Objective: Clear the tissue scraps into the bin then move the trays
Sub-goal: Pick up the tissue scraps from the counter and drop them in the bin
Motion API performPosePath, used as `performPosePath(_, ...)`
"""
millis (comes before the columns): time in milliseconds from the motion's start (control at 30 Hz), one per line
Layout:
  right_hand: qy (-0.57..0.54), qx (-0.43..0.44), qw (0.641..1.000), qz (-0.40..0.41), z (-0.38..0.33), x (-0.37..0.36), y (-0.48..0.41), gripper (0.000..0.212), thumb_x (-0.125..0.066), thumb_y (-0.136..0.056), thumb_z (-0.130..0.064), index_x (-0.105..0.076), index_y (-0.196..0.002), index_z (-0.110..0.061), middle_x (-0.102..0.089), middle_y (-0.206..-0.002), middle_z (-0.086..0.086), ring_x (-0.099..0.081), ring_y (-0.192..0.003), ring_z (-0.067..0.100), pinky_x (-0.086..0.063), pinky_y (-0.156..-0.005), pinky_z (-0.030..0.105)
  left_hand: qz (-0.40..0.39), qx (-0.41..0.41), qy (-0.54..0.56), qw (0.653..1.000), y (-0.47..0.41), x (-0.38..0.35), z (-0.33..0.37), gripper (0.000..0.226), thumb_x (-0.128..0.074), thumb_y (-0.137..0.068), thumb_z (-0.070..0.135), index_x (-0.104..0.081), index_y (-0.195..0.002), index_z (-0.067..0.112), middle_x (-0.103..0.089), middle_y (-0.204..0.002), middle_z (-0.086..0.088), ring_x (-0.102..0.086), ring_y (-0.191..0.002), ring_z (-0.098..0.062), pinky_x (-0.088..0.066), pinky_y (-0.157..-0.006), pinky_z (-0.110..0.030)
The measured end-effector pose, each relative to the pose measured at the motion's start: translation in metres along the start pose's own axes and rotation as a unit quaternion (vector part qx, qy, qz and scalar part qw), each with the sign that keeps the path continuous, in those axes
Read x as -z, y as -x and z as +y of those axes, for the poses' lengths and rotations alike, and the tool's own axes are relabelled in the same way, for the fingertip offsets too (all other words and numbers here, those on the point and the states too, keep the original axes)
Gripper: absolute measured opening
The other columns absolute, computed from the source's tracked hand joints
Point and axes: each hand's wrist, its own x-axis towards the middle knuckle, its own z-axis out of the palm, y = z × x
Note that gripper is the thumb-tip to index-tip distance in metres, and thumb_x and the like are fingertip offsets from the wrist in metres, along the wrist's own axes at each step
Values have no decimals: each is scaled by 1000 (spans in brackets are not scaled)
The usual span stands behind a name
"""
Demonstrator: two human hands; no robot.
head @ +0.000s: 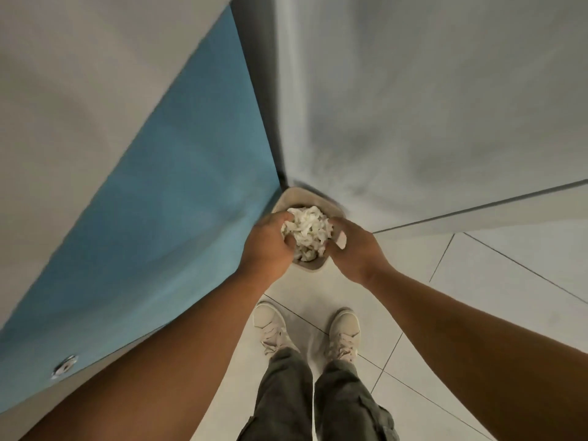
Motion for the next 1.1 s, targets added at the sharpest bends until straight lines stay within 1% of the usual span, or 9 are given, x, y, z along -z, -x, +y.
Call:
performPosePath(133,10,80,996,35,-55,62,48,46,-59,-90,-24,-50,-135,-22,-54,-136,-2,-51,-124,20,-38,-104,28,29,-27,2,999,32,52,68,42,-63,-86,13,-61,-126,21,-62,-124,-3,-55,-114,-23,-46,-98,-32)
performPosePath(267,-11,159,986,53,-112,118,97,40,-59,-90,-17,-53,-129,-24,-56,-129,-7,-52,-118,13,-35,-95,19,81,-59,8,995,71,109,132,39,-60,-86,14,-60,-124,25,-60,-122,2,-51,-115,-17,-36,-91,-18)
performPosePath(367,-17,215,974,63,-149,152,130,42,-58,-92,-17,-52,-133,-23,-51,-137,-8,-46,-127,9,-29,-102,15,128,-76,3,989,101,149,169,39,-60,-88,18,-58,-127,24,-58,-128,4,-48,-121,-14,-34,-94,-16)
performPosePath(500,-18,299,950,85,-195,188,165,41,-59,-92,-19,-53,-133,-21,-51,-140,-6,-43,-130,7,-33,-111,25,183,-95,18,978,138,203,205,40,-58,-90,19,-56,-129,26,-54,-133,8,-46,-124,-8,-32,-101,-17)
performPosePath(567,-16,349,932,94,-217,200,177,39,-61,-92,-17,-55,-131,-20,-53,-134,-9,-44,-124,-1,-34,-108,17,217,-105,21,970,154,231,216,40,-58,-90,19,-55,-129,25,-55,-132,8,-46,-123,-8,-34,-103,-19)
performPosePath(700,-10,400,913,85,-268,210,192,37,-59,-93,-15,-54,-129,-23,-50,-134,-15,-45,-125,2,-32,-107,16,284,-103,24,953,177,287,218,39,-58,-89,16,-57,-127,22,-57,-127,7,-50,-117,-9,-33,-97,-14)
performPosePath(800,-14,434,898,68,-309,202,198,36,-59,-93,-16,-55,-127,-27,-49,-131,-19,-43,-122,-4,-28,-102,7,324,-89,20,942,190,326,205,36,-58,-92,19,-57,-128,24,-57,-128,10,-50,-119,-6,-34,-99,-15)
performPosePath(933,5,477,878,40,-366,174,202,34,-58,-94,-21,-55,-127,-27,-50,-130,-19,-45,-123,-1,-31,-104,12,370,-53,25,927,204,372,173,35,-57,-94,23,-56,-129,28,-56,-130,14,-50,-119,-4,-36,-101,-16)
performPosePath(1100,52,507,860,14,-433,129,198,36,-57,-95,-26,-55,-130,-27,-54,-133,-14,-48,-124,2,-32,-103,12,386,-8,1,923,210,430,110,35,-59,-94,21,-57,-128,27,-58,-129,12,-53,-118,-7,-36,-97,-14)
